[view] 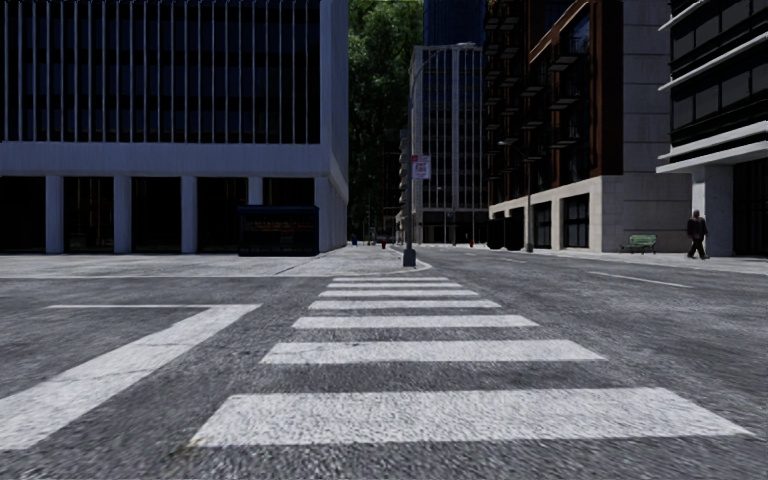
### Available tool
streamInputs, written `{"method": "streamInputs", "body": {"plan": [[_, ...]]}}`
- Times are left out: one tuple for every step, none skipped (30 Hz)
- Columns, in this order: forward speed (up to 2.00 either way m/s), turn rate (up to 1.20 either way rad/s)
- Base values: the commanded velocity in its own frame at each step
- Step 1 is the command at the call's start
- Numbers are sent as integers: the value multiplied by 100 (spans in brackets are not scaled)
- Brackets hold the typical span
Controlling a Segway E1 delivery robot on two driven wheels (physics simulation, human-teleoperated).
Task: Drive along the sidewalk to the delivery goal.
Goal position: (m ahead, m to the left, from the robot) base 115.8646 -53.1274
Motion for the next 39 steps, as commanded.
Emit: {"method": "streamInputs", "body": {"plan": [[186,0],[182,0],[174,0],[165,0],[158,0],[153,0],[145,0],[139,0],[139,0],[134,0],[132,0],[132,0],[132,0],[132,0],[132,0],[132,0],[132,0],[132,0],[132,0],[132,0],[132,0],[137,0],[145,0],[145,0],[150,0],[153,0],[155,0],[156,0],[156,0],[157,0],[157,0],[157,0],[157,0],[157,0],[157,0],[157,0],[157,0],[157,0],[157,0]]}}
